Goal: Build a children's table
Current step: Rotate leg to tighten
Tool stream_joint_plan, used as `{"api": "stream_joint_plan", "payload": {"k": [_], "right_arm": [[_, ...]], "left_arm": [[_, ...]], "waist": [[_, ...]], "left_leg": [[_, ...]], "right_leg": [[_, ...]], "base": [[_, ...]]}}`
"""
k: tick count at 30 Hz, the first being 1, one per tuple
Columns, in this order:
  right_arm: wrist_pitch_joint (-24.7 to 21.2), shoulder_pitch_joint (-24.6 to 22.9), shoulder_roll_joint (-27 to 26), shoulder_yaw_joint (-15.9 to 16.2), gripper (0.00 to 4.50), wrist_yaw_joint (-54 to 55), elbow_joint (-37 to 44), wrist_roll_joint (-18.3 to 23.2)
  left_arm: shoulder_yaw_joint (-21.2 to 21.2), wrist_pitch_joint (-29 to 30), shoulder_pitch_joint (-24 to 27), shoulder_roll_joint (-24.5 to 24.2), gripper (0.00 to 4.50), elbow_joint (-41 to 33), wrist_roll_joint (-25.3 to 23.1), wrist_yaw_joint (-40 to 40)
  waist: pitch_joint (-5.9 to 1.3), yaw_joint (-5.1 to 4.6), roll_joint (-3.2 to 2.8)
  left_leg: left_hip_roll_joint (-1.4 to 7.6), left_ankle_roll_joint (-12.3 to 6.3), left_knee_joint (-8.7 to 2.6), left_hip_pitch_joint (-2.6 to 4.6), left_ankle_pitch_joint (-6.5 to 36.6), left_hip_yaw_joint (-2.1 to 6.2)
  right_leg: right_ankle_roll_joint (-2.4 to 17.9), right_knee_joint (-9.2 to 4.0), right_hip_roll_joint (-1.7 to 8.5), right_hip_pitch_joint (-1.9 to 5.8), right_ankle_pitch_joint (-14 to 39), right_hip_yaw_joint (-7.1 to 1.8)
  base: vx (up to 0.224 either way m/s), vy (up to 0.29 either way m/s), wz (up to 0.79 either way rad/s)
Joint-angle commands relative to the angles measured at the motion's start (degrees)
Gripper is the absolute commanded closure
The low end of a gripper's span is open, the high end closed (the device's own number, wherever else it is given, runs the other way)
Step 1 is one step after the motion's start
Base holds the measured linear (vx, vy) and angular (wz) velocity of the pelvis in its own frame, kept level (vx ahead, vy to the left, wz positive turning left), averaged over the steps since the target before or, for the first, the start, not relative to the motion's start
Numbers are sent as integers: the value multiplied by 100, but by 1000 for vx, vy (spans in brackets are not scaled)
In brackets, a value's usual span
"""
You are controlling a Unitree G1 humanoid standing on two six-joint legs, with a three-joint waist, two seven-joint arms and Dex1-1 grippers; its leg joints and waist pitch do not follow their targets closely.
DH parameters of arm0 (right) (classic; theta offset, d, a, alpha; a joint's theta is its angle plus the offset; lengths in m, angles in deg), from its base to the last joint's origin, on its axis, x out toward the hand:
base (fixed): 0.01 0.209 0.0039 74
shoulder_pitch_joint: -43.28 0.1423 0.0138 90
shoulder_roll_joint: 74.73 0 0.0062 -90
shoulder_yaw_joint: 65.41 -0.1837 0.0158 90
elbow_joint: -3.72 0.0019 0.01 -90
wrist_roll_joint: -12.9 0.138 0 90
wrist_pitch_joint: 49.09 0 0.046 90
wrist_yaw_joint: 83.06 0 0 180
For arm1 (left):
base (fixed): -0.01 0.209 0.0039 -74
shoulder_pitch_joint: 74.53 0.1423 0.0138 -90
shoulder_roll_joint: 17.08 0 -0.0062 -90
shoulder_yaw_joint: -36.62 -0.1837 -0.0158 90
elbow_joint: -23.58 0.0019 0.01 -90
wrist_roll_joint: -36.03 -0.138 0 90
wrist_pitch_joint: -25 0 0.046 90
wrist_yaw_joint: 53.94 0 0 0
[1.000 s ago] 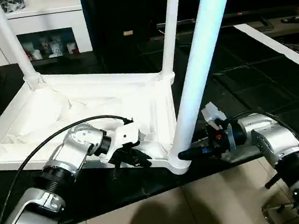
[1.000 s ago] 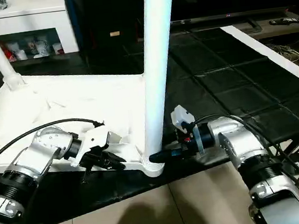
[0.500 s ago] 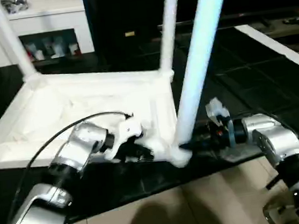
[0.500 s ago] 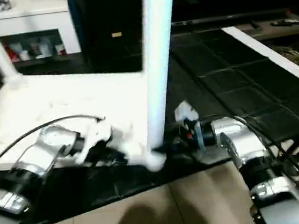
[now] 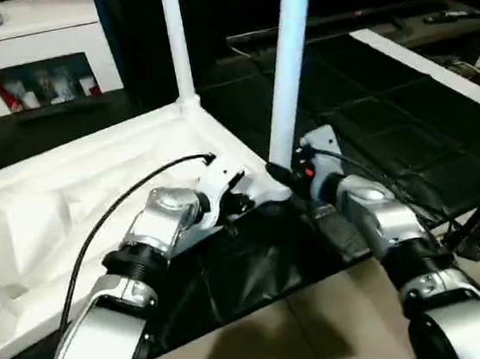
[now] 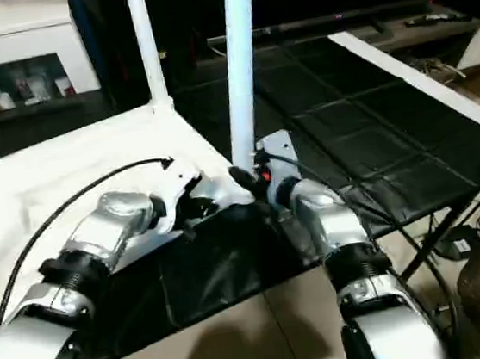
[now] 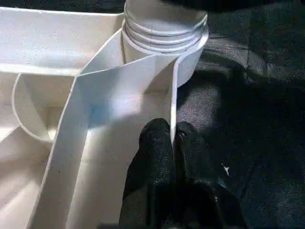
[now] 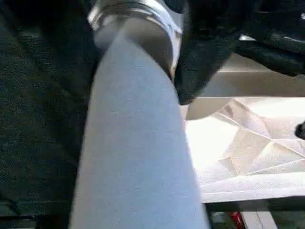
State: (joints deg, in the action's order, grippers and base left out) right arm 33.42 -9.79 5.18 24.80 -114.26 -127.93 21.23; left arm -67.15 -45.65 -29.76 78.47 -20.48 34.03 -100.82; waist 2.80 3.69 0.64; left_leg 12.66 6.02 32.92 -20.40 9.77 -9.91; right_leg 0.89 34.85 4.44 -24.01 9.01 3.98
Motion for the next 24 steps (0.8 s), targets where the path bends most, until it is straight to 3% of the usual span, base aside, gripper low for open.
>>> {"api": "stream_joint_plan", "payload": {"k": [1,5,8,9,12,13,16,21,24], "right_arm": [[61,-161,-200,485,149,-719,89,-21],[266,-312,228,396,129,-1320,196,107],[338,-457,759,449,92,-2252,418,209],[375,-494,990,482,82,-2602,478,216],[380,-527,1213,517,49,-3037,594,278],[197,-567,1544,639,45,-3777,862,420],[50,-526,1750,728,45,-4400,970,514],[188,-414,1863,958,45,-4967,870,451],[184,-312,1827,1053,61,-5282,721,488]], "left_arm": [[-3,-308,-100,144,450,-216,182,-172],[-124,-627,-1,-149,450,-225,122,-666],[-338,-1310,124,-432,450,-293,74,-1475],[-416,-1509,189,-548,450,-362,119,-1925],[-505,-1598,219,-679,450,-409,128,-2293],[-631,-1743,225,-821,450,-418,159,-2825],[-746,-1891,196,-902,450,-376,177,-3229],[-948,-2146,182,-1012,450,-328,82,-3686],[-1036,-2320,188,-1047,450,-291,-14,-3876]], "waist": [[-397,74,11],[-378,117,13],[-378,190,12],[-382,206,14],[-397,244,-14],[-393,281,3],[-375,342,-4],[-363,440,-4],[-378,447,20]], "left_leg": [[-42,-286,-310,-32,1112,-34],[-24,-351,-313,-8,1295,-42],[-12,-353,-320,14,1311,-32],[-4,-366,-317,5,1265,-36],[17,-385,-301,14,1227,-53],[24,-438,-296,13,1221,-64],[38,-439,-298,30,1299,-68],[61,-278,-316,71,1496,-61],[62,-257,-318,38,1464,-47]], "right_leg": [[1155,-438,279,396,1304,-188],[1080,-478,290,381,1634,-193],[1030,-504,296,374,1757,-196],[1094,-461,282,383,1540,-206],[1225,-415,276,380,1240,-202],[1288,-405,264,383,1161,-201],[1303,-405,274,358,1285,-208],[1196,-445,302,307,1735,-216],[1187,-420,311,331,1697,-213]], "base": [[0,0,0],[0,0,0],[0,0,0],[0,0,0],[0,0,0],[0,0,0],[0,0,0],[0,0,0],[0,0,0]]}}
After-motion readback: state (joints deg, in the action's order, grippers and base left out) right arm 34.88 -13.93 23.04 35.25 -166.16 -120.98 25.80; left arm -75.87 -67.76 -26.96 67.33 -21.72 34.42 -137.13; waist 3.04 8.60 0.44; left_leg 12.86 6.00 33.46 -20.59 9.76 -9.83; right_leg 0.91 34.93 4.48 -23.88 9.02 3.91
